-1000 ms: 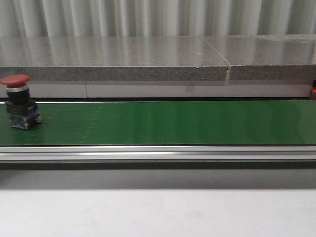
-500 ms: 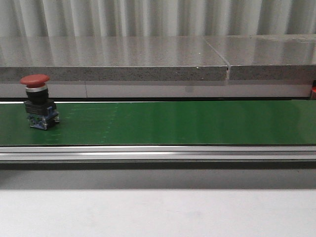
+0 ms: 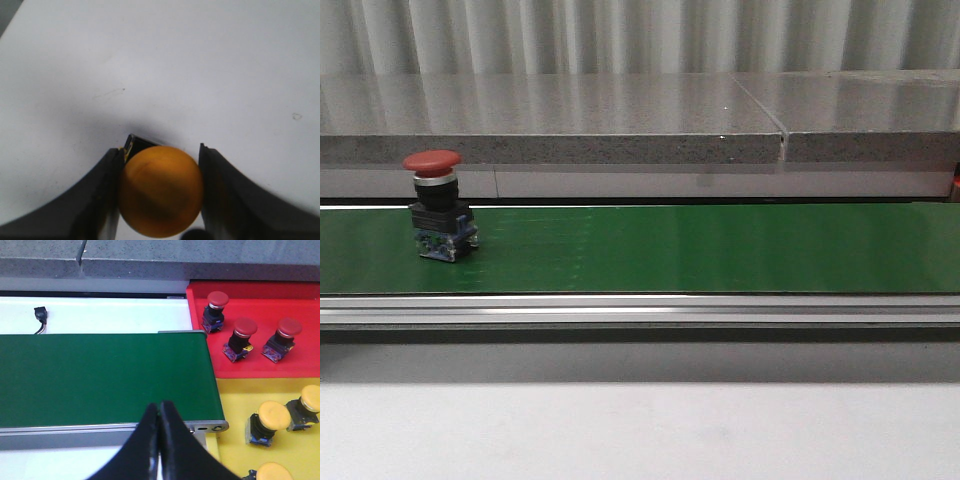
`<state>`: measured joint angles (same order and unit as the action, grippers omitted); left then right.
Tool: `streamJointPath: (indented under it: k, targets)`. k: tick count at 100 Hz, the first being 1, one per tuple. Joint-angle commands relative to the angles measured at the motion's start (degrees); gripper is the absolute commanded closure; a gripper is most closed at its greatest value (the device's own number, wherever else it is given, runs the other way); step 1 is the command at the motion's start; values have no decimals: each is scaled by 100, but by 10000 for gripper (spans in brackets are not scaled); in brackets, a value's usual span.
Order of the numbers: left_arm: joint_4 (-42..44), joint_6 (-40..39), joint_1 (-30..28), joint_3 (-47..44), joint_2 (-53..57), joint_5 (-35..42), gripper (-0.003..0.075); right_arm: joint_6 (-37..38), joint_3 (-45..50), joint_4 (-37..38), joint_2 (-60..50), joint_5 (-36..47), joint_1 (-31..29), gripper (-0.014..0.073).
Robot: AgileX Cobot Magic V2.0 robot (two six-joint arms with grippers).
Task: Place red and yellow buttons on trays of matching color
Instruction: 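Move the left gripper to the yellow push-button and grasp it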
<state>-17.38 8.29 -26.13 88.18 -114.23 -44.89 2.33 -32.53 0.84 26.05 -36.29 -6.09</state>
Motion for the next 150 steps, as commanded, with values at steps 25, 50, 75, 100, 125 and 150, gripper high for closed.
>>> streamJointPath:
  k: [25, 50, 75, 100, 125, 150]
  targets:
    - [-236, -40, 252, 169, 1941, -537, 658, -63, -148, 28, 23, 411, 12, 713]
    - [-236, 7, 838, -584, 2853, -524, 658, -63, -148, 28, 23, 406, 12, 713]
    - [-213, 22, 1388, -1652, 3190, -163, 658, -63, -148, 28, 23, 406, 12, 713]
    - [-213, 22, 1612, -2340, 3179, 410, 657, -63, -148, 28, 23, 405, 12, 713]
    - [-213, 22, 1612, -2495, 3133, 545, 656, -63, -148, 28, 23, 405, 12, 713]
    - [-237, 22, 1612, -2495, 2902, 468, 635, -63, -148, 28, 23, 405, 12, 713]
